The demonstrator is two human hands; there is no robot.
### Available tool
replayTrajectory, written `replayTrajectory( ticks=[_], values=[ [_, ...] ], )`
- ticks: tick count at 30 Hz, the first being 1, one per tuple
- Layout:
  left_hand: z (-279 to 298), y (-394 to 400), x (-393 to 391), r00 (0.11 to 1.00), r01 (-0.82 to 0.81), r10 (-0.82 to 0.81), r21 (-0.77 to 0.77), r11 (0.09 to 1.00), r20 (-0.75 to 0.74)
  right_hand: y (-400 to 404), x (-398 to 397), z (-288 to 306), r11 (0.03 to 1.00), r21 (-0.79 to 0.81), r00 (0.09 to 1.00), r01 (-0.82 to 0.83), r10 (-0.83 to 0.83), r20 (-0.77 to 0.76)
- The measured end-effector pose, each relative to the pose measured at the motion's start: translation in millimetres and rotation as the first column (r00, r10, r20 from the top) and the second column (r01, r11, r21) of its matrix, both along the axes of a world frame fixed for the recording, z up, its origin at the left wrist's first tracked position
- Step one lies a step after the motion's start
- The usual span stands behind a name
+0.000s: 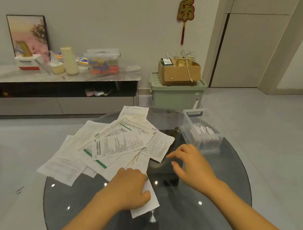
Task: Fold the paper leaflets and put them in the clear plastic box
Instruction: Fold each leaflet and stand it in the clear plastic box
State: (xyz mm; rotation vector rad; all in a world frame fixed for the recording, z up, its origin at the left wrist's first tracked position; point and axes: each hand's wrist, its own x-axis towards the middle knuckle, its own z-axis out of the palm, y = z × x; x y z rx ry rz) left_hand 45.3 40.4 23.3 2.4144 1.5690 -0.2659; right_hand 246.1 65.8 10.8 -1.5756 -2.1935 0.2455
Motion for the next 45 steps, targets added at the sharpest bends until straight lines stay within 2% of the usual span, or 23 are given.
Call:
replayTrajectory(
  ticks=[4,6,10,14,18,22,30,35,38,41,45],
  values=[
    [-20,-15,-8,0.998,-0.007,0.018,-0.187,0.982,0.061,-4,-3,-5,0.993,-0.081,0.995,-0.090,0.093,0.042],
    [-27,-14,-8,0.994,-0.003,0.027,-0.226,0.974,0.102,-4,-2,-7,0.968,-0.199,0.981,-0.154,0.175,0.090],
    [-29,-5,-10,0.979,0.007,0.032,-0.189,0.982,0.203,-9,-1,-7,0.912,-0.329,0.950,-0.247,0.294,0.102],
    [-35,2,-10,0.965,0.013,0.033,-0.173,0.985,0.259,-10,-3,-13,0.905,-0.337,0.951,-0.261,0.301,0.071],
    [-41,9,-11,0.918,0.032,0.037,-0.167,0.985,0.394,-10,-5,-19,0.904,-0.333,0.953,-0.269,0.299,0.042],
    [-44,10,-11,0.878,0.064,0.010,-0.139,0.988,0.479,-13,-11,-26,0.893,-0.368,0.964,-0.261,0.258,-0.060],
    [-30,5,-11,0.878,0.145,-0.070,-0.124,0.982,0.473,-7,-4,-13,0.860,-0.447,0.967,-0.246,0.184,-0.178],
    [-32,6,-9,0.790,0.003,0.061,-0.104,0.995,0.610,-5,0,-9,0.781,-0.586,0.964,-0.216,0.074,-0.257],
    [-36,10,-5,0.731,-0.097,0.127,-0.082,0.992,0.671,-6,-8,-10,0.760,-0.628,0.942,-0.169,-0.062,-0.329],
    [-41,13,-3,0.732,-0.146,0.137,-0.043,0.988,0.668,-5,-13,-13,0.797,-0.597,0.923,-0.087,-0.161,-0.350],
    [-51,15,0,0.836,-0.077,0.045,0.035,0.996,0.546,-5,-11,-17,0.910,-0.415,0.950,-0.003,-0.127,-0.286]
  ],
)
